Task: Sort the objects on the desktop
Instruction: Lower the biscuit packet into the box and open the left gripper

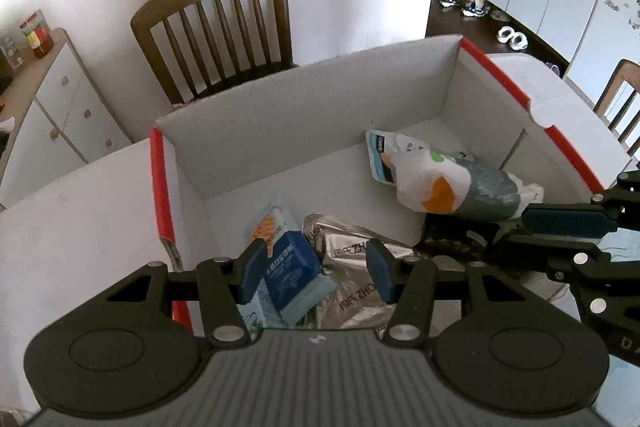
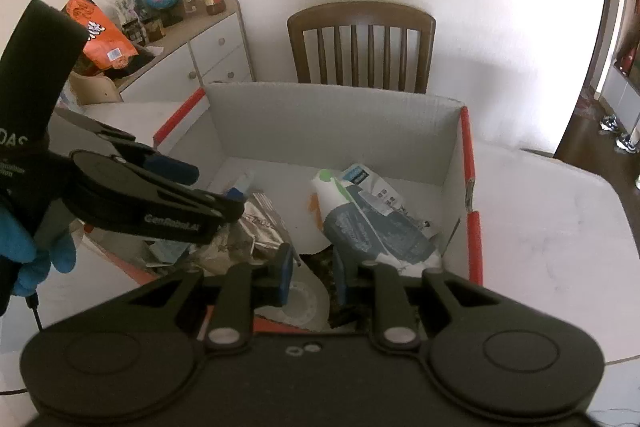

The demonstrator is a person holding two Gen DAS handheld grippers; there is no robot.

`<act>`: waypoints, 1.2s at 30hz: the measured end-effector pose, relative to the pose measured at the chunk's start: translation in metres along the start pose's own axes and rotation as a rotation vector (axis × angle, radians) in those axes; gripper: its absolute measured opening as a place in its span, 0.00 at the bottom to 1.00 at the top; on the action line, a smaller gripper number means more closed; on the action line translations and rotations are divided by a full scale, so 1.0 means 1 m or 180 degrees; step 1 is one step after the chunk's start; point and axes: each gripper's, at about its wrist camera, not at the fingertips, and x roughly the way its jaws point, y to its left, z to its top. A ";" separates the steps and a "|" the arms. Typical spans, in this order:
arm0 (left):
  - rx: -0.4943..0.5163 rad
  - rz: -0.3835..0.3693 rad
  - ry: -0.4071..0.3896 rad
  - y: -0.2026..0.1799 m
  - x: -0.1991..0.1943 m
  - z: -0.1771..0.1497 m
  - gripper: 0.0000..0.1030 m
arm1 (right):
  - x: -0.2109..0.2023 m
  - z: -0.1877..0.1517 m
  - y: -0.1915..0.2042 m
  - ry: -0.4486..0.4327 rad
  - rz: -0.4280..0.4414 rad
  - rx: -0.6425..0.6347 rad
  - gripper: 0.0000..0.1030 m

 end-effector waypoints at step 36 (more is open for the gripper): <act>-0.0155 -0.0072 -0.0381 -0.020 -0.105 -0.037 0.55 | -0.072 -0.013 0.022 -0.0228 -0.0032 -0.0102 0.22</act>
